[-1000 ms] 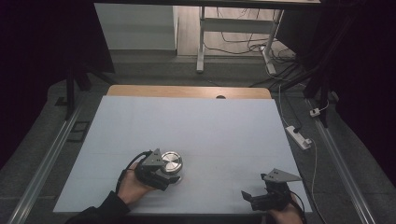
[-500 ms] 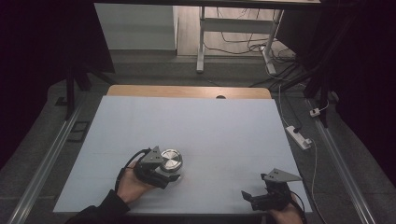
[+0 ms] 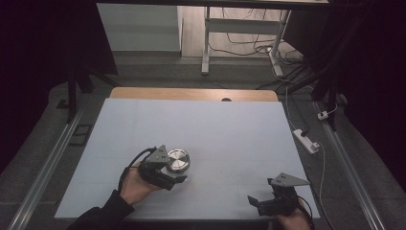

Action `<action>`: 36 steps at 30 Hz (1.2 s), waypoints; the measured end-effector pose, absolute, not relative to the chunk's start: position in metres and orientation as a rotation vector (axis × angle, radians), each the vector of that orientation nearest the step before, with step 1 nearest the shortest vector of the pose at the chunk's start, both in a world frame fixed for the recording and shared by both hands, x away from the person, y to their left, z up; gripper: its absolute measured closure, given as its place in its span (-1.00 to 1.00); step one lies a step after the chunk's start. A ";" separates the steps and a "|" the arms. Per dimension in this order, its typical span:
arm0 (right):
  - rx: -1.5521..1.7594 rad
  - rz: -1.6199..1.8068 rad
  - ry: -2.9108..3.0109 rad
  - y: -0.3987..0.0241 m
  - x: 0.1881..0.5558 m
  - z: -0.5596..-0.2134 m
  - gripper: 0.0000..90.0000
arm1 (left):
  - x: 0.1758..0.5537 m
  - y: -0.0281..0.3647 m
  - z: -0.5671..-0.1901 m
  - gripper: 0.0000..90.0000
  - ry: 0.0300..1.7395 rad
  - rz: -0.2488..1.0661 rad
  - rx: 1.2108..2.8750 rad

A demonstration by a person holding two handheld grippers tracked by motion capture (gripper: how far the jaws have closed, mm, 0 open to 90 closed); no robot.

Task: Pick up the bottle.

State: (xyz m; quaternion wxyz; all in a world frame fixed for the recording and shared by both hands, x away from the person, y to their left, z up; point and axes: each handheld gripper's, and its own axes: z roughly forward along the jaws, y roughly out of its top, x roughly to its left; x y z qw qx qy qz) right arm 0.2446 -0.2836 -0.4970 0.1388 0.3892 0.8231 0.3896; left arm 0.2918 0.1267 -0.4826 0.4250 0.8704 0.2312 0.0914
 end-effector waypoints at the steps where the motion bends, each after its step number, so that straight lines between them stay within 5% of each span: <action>1: 1.125 1.126 2.380 -0.284 0.245 -0.497 -1.00 | 0.293 0.126 -0.481 -0.66 0.577 0.226 2.176; 36: 1.130 1.130 2.380 -0.284 0.245 -0.497 -1.00 | 0.315 0.096 -0.453 -0.66 0.520 0.211 2.174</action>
